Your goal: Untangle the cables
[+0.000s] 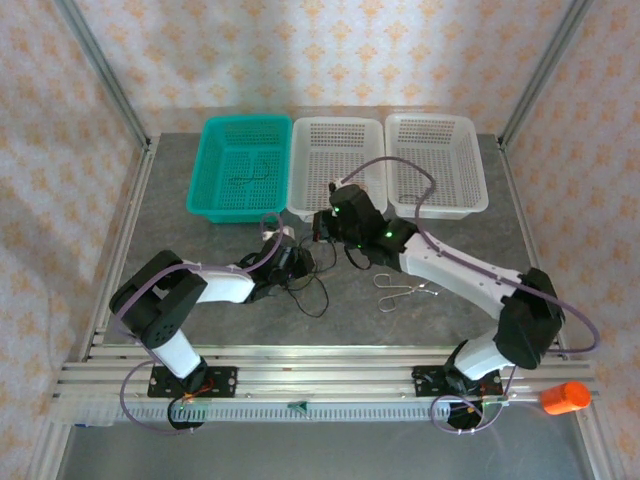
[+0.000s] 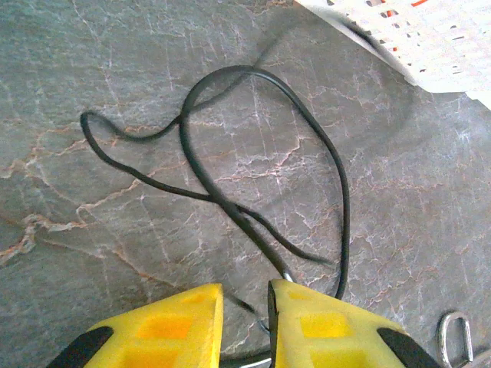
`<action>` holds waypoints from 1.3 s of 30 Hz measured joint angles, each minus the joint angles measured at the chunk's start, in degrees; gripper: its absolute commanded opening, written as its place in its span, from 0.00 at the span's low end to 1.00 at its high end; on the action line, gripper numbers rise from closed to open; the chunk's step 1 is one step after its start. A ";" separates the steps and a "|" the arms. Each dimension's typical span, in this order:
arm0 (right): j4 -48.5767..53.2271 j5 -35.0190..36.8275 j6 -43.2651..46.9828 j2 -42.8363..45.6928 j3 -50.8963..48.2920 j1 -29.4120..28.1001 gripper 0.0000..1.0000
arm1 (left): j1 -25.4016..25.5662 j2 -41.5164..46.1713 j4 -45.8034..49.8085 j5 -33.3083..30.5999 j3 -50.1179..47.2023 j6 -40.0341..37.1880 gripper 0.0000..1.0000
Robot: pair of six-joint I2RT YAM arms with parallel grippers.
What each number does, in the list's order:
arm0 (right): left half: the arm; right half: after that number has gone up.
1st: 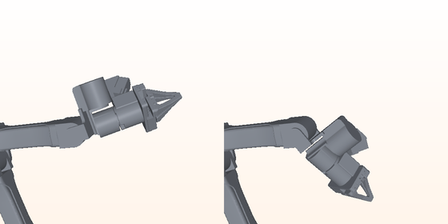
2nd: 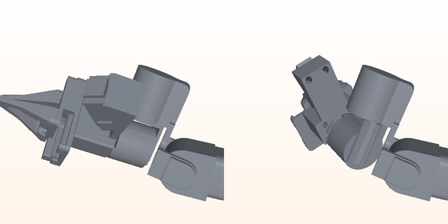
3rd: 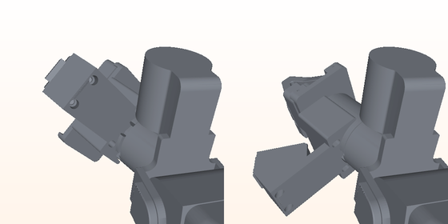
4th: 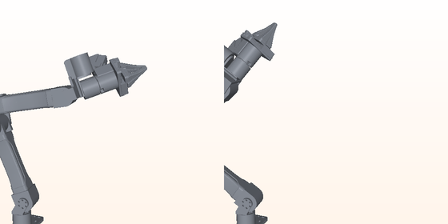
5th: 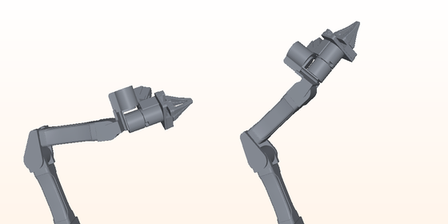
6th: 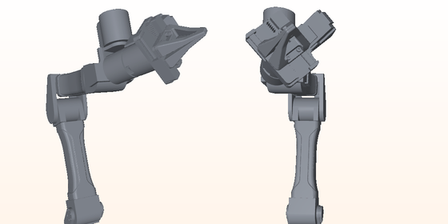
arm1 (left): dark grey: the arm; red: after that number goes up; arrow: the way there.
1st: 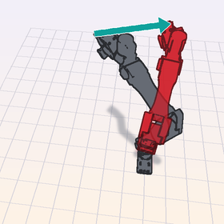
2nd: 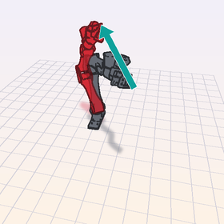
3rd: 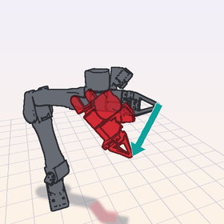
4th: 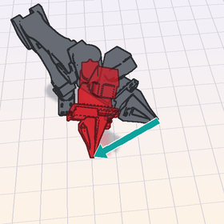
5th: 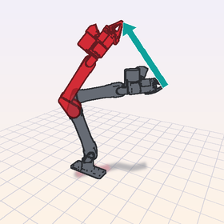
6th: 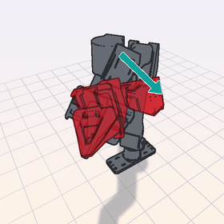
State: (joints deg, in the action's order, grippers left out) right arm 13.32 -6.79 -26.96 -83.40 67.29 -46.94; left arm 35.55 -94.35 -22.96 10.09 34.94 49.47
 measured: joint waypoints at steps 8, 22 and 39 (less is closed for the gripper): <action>1.27 5.16 1.66 6.27 0.48 0.02 0.00 | 0.09 0.00 -0.02 -0.07 -0.42 0.02 0.24; 2.62 16.00 8.44 13.84 0.48 2.27 0.00 | 0.74 15.47 3.30 -3.34 -1.60 -2.01 0.36; 10.62 3.52 22.14 10.29 6.23 9.14 0.00 | -9.29 34.75 20.22 0.81 10.19 -19.08 0.59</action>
State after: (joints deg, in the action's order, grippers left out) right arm 23.94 -3.27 -4.82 -73.10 73.52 -37.80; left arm 26.26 -59.59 -2.74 10.90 45.12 30.39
